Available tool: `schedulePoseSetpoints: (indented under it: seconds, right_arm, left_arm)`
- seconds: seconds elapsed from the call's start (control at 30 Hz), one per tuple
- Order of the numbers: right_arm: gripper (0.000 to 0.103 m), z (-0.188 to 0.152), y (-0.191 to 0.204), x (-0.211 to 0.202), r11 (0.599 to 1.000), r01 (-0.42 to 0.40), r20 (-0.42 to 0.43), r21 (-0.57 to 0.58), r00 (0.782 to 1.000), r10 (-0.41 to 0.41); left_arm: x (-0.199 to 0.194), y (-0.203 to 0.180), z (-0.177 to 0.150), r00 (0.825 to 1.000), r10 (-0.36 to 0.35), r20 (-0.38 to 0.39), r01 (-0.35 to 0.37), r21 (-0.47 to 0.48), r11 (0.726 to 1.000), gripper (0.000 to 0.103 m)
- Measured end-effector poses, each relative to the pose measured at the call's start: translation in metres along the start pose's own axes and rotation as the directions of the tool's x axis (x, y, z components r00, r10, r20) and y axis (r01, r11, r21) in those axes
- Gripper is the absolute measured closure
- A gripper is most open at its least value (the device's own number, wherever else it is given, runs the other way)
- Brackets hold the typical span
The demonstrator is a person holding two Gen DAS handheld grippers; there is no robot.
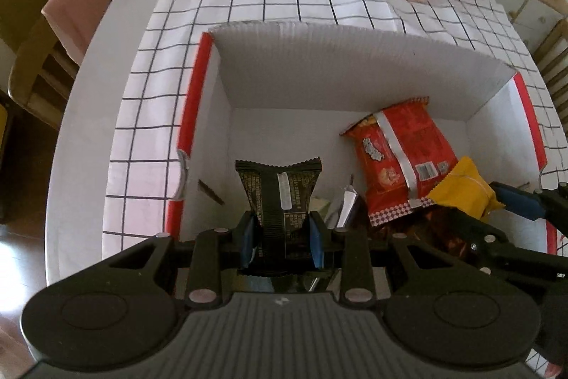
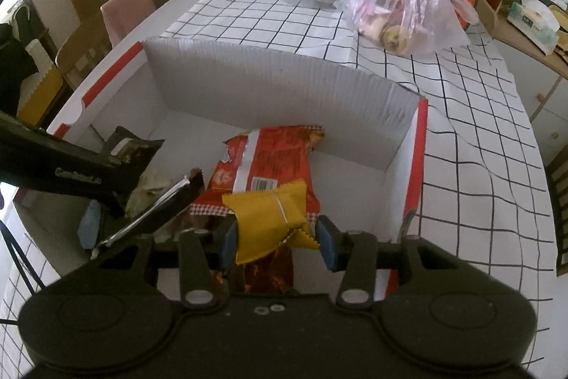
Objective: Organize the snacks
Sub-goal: 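Open both grippers to drop the black bar and yellow packet into the box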
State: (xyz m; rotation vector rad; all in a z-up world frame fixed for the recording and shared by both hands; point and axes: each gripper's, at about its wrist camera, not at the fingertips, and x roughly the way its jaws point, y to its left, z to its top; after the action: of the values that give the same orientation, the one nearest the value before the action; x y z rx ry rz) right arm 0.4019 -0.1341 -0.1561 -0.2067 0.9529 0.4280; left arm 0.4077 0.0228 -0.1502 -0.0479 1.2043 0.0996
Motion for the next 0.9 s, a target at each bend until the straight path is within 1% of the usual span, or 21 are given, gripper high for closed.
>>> schedulePoseSetpoints:
  seconds: [0.1, 0.3, 0.37, 0.4, 0.43, 0.57, 0.6, 0.63, 0.73, 0.9]
  right_arm:
    - [0.053, 0.000, 0.000, -0.001, 1.000, -0.013, -0.003, 0.001, 1.000, 0.013]
    - [0.048, -0.002, 0.000, -0.009, 1.000, -0.014, 0.012, 0.012, 1.000, 0.014]
    - [0.045, -0.003, 0.000, -0.015, 1.000, -0.019, 0.021, 0.015, 1.000, 0.018]
    - [0.044, -0.004, 0.001, -0.018, 1.000, -0.022, 0.026, 0.016, 0.999, 0.021]
    - [0.042, -0.004, 0.001, -0.021, 1.000, -0.024, 0.032, 0.017, 0.999, 0.023]
    - [0.037, -0.007, 0.004, -0.038, 0.999, -0.038, 0.058, 0.022, 0.998, 0.037]
    - [0.034, -0.009, 0.005, -0.042, 0.999, -0.042, 0.066, 0.024, 0.997, 0.040]
    - [0.031, -0.010, 0.005, -0.047, 0.999, -0.042, 0.073, 0.025, 0.997, 0.040]
    - [0.028, -0.015, 0.007, -0.060, 0.998, -0.050, 0.094, 0.030, 0.994, 0.047]
    - [0.022, -0.024, 0.012, -0.084, 0.998, -0.058, 0.128, 0.035, 0.990, 0.053]
  left_arm:
    - [0.003, -0.002, 0.000, 1.000, 0.003, -0.003, -0.003, -0.002, 1.000, 0.072]
    - [-0.002, -0.001, -0.001, 1.000, -0.013, 0.007, 0.013, -0.015, 1.000, 0.070]
    - [-0.006, 0.001, -0.003, 1.000, -0.021, 0.019, 0.021, -0.023, 1.000, 0.063]
    - [-0.010, 0.003, -0.004, 0.999, -0.021, 0.031, 0.022, -0.028, 0.999, 0.056]
    - [-0.015, 0.004, -0.006, 0.999, -0.024, 0.044, 0.026, -0.032, 0.999, 0.053]
    - [-0.029, 0.007, -0.011, 0.997, -0.036, 0.070, 0.039, -0.045, 0.998, 0.052]
    - [-0.033, 0.008, -0.014, 0.996, -0.039, 0.078, 0.043, -0.046, 0.998, 0.051]
    - [-0.038, 0.009, -0.016, 0.995, -0.039, 0.087, 0.043, -0.049, 0.998, 0.048]
    - [-0.052, 0.012, -0.024, 0.992, -0.042, 0.123, 0.049, -0.058, 0.997, 0.040]
    - [-0.074, 0.014, -0.037, 0.986, -0.048, 0.159, 0.058, -0.060, 0.996, 0.040]
